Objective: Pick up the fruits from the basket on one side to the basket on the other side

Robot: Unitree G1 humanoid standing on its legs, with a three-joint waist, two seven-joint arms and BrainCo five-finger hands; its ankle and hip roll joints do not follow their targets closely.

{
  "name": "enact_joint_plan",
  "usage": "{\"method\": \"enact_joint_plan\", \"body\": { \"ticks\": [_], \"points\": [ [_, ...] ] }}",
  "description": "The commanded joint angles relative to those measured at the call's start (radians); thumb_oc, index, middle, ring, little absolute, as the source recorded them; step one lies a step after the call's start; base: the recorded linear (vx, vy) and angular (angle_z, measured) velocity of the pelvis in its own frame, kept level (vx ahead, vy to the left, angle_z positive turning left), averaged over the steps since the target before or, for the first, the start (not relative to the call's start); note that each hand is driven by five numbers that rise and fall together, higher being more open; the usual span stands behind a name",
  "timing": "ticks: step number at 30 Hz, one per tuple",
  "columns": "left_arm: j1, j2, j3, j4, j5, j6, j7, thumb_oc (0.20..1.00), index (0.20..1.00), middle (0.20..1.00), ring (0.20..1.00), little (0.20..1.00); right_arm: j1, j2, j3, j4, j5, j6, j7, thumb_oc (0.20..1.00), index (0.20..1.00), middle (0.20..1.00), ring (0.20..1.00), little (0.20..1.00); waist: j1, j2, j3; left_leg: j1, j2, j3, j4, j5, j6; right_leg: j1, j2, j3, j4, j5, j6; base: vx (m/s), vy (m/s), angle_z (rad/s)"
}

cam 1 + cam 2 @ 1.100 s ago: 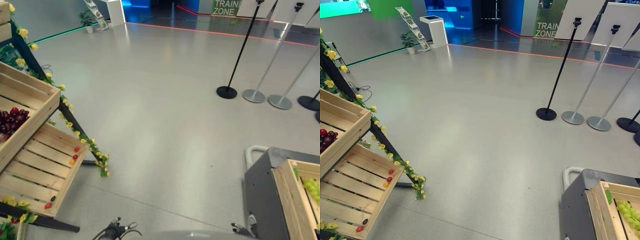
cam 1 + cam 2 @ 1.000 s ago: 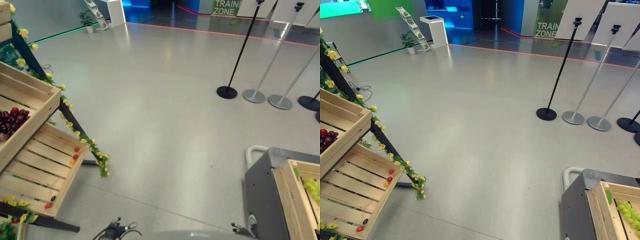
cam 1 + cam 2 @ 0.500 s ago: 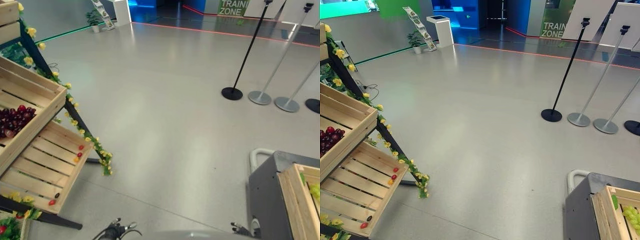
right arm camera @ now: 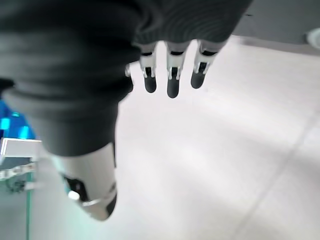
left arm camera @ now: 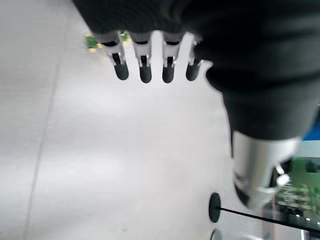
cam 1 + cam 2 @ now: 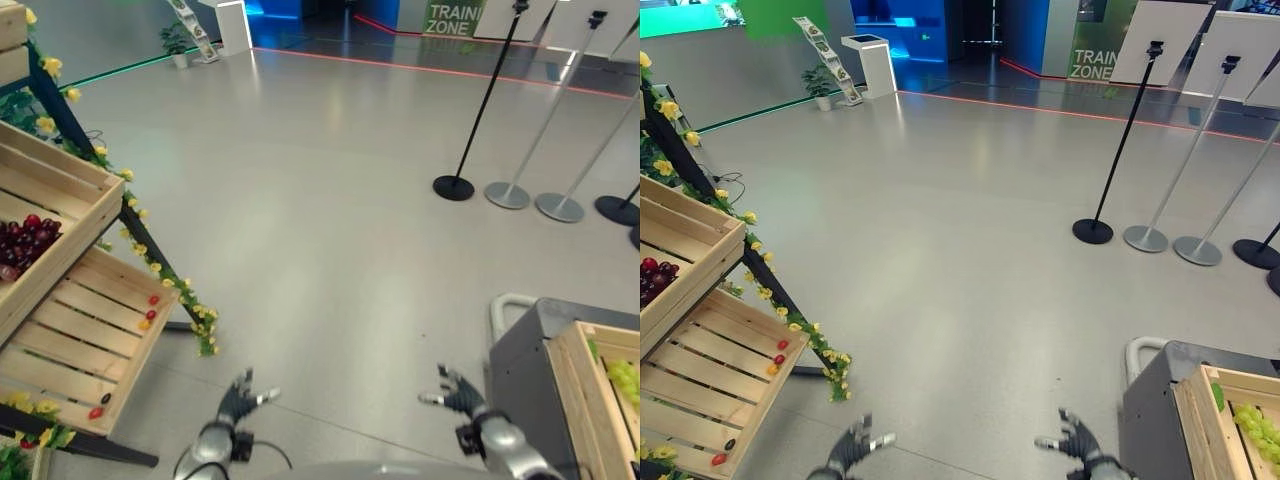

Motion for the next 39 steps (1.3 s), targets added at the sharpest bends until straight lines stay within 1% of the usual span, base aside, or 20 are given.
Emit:
{"method": "enact_joint_plan", "body": {
  "ticks": [1,9,15,17,19,20,21,22,23,25,26,27,31,33,34,35,36,37,38,39],
  "points": [
    [-0.041,0.045,0.092,-0.126,-0.059,-0.07,0.036,1.0,1.0,1.0,1.0,1.0,-0.056,-0.011,-0.042,-0.088,0.04,-0.049,-0.03,1.0,1.0,1.0,1.0,1.0,-0.002,-0.064,0.001,0.005,-0.059,0.038,-0.004,-0.002,0.032,-0.014,-0.045,0.053,0.016,0.035,0.083,0.0,0.0,0.0],
    [-0.035,0.1,0.175,-0.368,0.006,-0.08,0.05,1.0,1.0,1.0,1.0,1.0,-0.043,-0.049,-0.126,-0.316,0.027,-0.066,-0.039,1.0,1.0,1.0,1.0,1.0,-0.002,-0.066,0.003,0.008,-0.074,0.053,-0.004,-0.017,0.047,-0.027,-0.062,0.072,0.02,0.048,0.096,0.0,0.041,-0.08],
    [-0.05,0.141,0.227,-0.47,0.033,-0.096,0.062,1.0,1.0,1.0,1.0,1.0,-0.04,-0.057,-0.196,-0.404,0.042,-0.088,-0.056,1.0,1.0,1.0,1.0,1.0,-0.012,-0.072,0.015,-0.002,-0.087,0.064,-0.002,-0.025,0.061,-0.055,-0.078,0.091,0.047,0.053,0.108,-0.02,0.083,-0.11],
    [-0.066,0.172,0.238,-0.503,0.055,-0.093,0.068,1.0,1.0,1.0,1.0,1.0,-0.038,-0.066,-0.231,-0.445,0.039,-0.094,-0.069,1.0,1.0,1.0,1.0,1.0,-0.024,-0.073,0.027,-0.005,-0.089,0.068,-0.002,-0.028,0.071,-0.091,-0.084,0.106,0.106,0.044,0.113,-0.05,0.107,-0.09],
    [-0.094,0.224,0.247,-0.523,0.104,-0.09,0.086,1.0,1.0,1.0,1.0,1.0,-0.052,-0.077,-0.251,-0.48,0.023,-0.1,-0.082,1.0,1.0,1.0,1.0,1.0,-0.045,-0.069,0.067,-0.005,-0.078,0.087,-0.004,-0.033,0.084,-0.177,-0.094,0.125,0.244,0.045,0.131,-0.1,0.121,-0.12],
    [-0.096,0.224,0.247,-0.522,0.105,-0.09,0.087,1.0,1.0,1.0,1.0,1.0,-0.053,-0.076,-0.251,-0.481,0.022,-0.099,-0.083,1.0,1.0,1.0,1.0,1.0,-0.042,-0.071,0.068,-0.006,-0.079,0.091,-0.004,-0.033,0.085,-0.185,-0.096,0.13,0.255,0.04,0.132,-0.06,0.112,-0.43],
    [-0.104,0.24,0.251,-0.538,0.119,-0.09,0.092,1.0,1.0,1.0,1.0,1.0,-0.068,-0.084,-0.253,-0.497,0.007,-0.098,-0.087,1.0,1.0,1.0,1.0,1.0,-0.049,-0.067,0.09,0.004,-0.069,0.125,-0.005,-0.041,0.088,-0.244,-0.125,0.093,0.326,0.056,0.149,-0.03,0.076,-0.59],
    [-0.106,0.24,0.251,-0.537,0.119,-0.091,0.092,1.0,1.0,1.0,1.0,1.0,-0.069,-0.084,-0.253,-0.498,0.006,-0.098,-0.088,1.0,1.0,1.0,1.0,1.0,-0.047,-0.068,0.091,0.004,-0.07,0.127,-0.005,-0.041,0.088,-0.248,-0.126,0.096,0.331,0.054,0.15,0.03,0.101,-1.03],
    [-0.109,0.242,0.26,-0.544,0.119,-0.088,0.096,1.0,1.0,1.0,1.0,1.0,-0.079,-0.087,-0.254,-0.508,0.003,-0.096,-0.09,1.0,1.0,1.0,1.0,1.0,-0.045,-0.076,0.097,0.02,-0.074,0.165,-0.008,-0.053,0.088,-0.276,-0.147,0.017,0.324,0.07,0.148,0.15,0.032,-0.92],
    [-0.112,0.243,0.26,-0.55,0.12,-0.086,0.096,1.0,1.0,1.0,1.0,1.0,-0.083,-0.091,-0.256,-0.513,0.002,-0.096,-0.092,1.0,1.0,1.0,1.0,1.0,-0.043,-0.078,0.096,0.037,-0.075,0.167,-0.008,-0.073,0.084,-0.278,-0.141,-0.011,0.308,0.058,0.154,0.13,-0.027,-0.85],
    [-0.125,0.243,0.253,-0.561,0.119,-0.083,0.09,1.0,1.0,1.0,1.0,1.0,-0.083,-0.106,-0.267,-0.523,-0.01,-0.098,-0.106,1.0,1.0,1.0,1.0,1.0,-0.058,-0.083,0.104,0.034,-0.078,0.192,-0.005,-0.067,0.084,-0.3,-0.121,-0.051,0.269,0.091,0.131,0.02,-0.085,-0.68],
    [-0.125,0.243,0.253,-0.561,0.119,-0.083,0.09,1.0,1.0,1.0,1.0,1.0,-0.082,-0.106,-0.267,-0.523,-0.01,-0.098,-0.106,1.0,1.0,1.0,1.0,1.0,-0.058,-0.083,0.104,0.034,-0.078,0.192,-0.005,-0.067,0.084,-0.3,-0.121,-0.051,0.269,0.092,0.131,0.16,-0.167,-0.5],
    [-0.164,0.229,0.198,-0.543,0.146,-0.079,0.062,1.0,1.0,1.0,1.0,1.0,-0.029,-0.136,-0.314,-0.551,-0.057,-0.104,-0.119,1.0,1.0,1.0,1.0,1.0,-0.09,-0.07,0.08,0.043,-0.076,0.182,0.026,-0.095,0.076,-0.236,-0.063,0.0,0.209,0.039,0.094,0.21,-0.13,0.04],
    [-0.171,0.218,0.18,-0.554,0.119,-0.087,0.041,1.0,1.0,1.0,1.0,1.0,-0.011,-0.15,-0.34,-0.567,-0.05,-0.11,-0.122,1.0,1.0,1.0,1.0,1.0,-0.11,-0.056,0.069,0.035,-0.065,0.191,0.123,-0.13,0.059,-0.198,-0.035,0.006,0.184,0.014,0.071,0.25,-0.173,0.12],
    [-0.179,0.217,0.172,-0.552,0.125,-0.081,0.037,1.0,1.0,1.0,1.0,1.0,-0.005,-0.151,-0.344,-0.564,-0.039,-0.114,-0.122,1.0,1.0,1.0,1.0,1.0,-0.117,-0.053,0.068,0.017,-0.047,0.197,0.194,-0.121,0.037,-0.183,-0.02,0.016,0.172,0.006,0.058,0.13,-0.134,-0.1],
    [-0.18,0.217,0.171,-0.552,0.125,-0.081,0.037,1.0,1.0,1.0,1.0,1.0,-0.004,-0.151,-0.345,-0.564,-0.038,-0.114,-0.121,1.0,1.0,1.0,1.0,1.0,-0.116,-0.052,0.068,0.01,-0.042,0.197,0.207,-0.127,0.034,-0.183,-0.017,0.016,0.169,0.006,0.056,0.13,-0.147,-0.2],
    [-0.187,0.218,0.169,-0.558,0.127,-0.081,0.036,1.0,1.0,1.0,1.0,1.0,-0.001,-0.153,-0.351,-0.578,-0.03,-0.119,-0.12,1.0,1.0,1.0,1.0,1.0,-0.119,-0.052,0.071,-0.011,-0.023,0.201,0.272,-0.097,0.01,-0.169,-0.01,0.02,0.159,0.001,0.049,0.15,-0.242,-0.22],
    [-0.205,0.218,0.157,-0.568,0.115,-0.084,0.029,1.0,1.0,1.0,1.0,1.0,0.006,-0.155,-0.363,-0.59,-0.018,-0.124,-0.124,1.0,1.0,1.0,1.0,1.0,-0.12,-0.055,0.086,-0.068,0.039,0.199,0.455,-0.029,-0.053,-0.14,0.009,0.028,0.137,-0.011,0.02,0.15,-0.235,-0.04],
    [-0.206,0.218,0.157,-0.568,0.115,-0.084,0.029,1.0,1.0,1.0,1.0,1.0,0.006,-0.155,-0.363,-0.59,-0.018,-0.124,-0.124,1.0,1.0,1.0,1.0,1.0,-0.12,-0.054,0.086,-0.07,0.041,0.198,0.458,-0.031,-0.053,-0.14,0.01,0.027,0.137,-0.011,0.02,0.12,-0.243,-0.02],
    [-0.219,0.223,0.15,-0.569,0.109,-0.087,0.023,1.0,1.0,1.0,1.0,1.0,0.005,-0.159,-0.369,-0.595,-0.012,-0.126,-0.124,1.0,1.0,1.0,1.0,1.0,-0.117,-0.062,0.098,-0.098,0.052,0.191,0.525,0.019,-0.079,-0.126,0.014,0.033,0.125,-0.016,0.003,0.11,-0.12,-0.25]
  ]
}}
